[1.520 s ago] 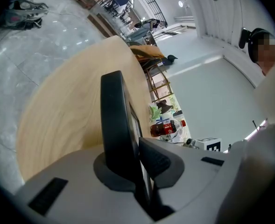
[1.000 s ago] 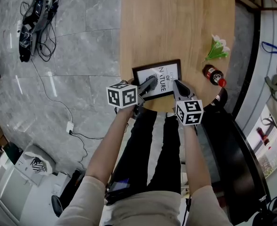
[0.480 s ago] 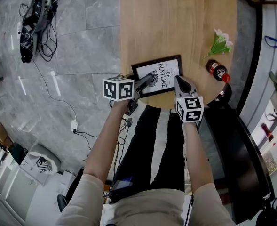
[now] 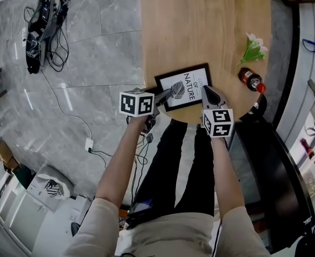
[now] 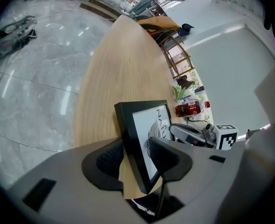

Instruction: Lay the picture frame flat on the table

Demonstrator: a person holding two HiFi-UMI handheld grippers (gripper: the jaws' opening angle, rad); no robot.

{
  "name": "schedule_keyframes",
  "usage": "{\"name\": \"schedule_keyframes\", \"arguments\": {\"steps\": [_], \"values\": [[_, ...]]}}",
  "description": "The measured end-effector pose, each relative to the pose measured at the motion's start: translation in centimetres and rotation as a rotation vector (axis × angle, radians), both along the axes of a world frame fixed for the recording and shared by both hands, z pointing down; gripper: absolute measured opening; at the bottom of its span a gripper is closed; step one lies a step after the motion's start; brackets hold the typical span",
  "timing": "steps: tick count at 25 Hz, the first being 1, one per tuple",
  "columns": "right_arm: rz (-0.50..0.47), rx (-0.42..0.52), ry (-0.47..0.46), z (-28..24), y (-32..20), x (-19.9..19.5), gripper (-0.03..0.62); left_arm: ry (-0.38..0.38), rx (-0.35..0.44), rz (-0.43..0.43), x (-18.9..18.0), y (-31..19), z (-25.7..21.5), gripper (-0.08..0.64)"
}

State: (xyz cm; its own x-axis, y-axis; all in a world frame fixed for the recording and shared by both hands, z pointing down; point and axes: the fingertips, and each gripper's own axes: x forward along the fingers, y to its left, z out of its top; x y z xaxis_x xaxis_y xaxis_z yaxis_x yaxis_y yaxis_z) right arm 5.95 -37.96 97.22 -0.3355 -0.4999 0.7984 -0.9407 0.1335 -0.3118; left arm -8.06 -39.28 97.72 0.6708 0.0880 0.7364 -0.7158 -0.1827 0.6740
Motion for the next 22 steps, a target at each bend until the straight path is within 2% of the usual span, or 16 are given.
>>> {"name": "schedule_keyframes", "arguments": {"steps": [6,14,19,22], "values": [[-0.028,-0.019,0.048,0.4,0.0,-0.5,0.032,-0.034,0.025,-0.03,-1.3,0.1,-0.2,0.179],[0.015,-0.05,0.003,0.4,0.2,-0.6,0.032,-0.046,0.08,0.049,-1.4,1.1,-0.3,0.179],[-0.029,-0.053,0.014,-0.3,1.4,-1.1,0.032,-0.11,0.214,0.193,-2.0,1.8,-1.6,0.179],[-0.054,-0.049,0.005,-1.2,2.7,-2.1,0.032,-0.137,0.281,0.21,-2.4,2.7,-3.4,0.179]]}}
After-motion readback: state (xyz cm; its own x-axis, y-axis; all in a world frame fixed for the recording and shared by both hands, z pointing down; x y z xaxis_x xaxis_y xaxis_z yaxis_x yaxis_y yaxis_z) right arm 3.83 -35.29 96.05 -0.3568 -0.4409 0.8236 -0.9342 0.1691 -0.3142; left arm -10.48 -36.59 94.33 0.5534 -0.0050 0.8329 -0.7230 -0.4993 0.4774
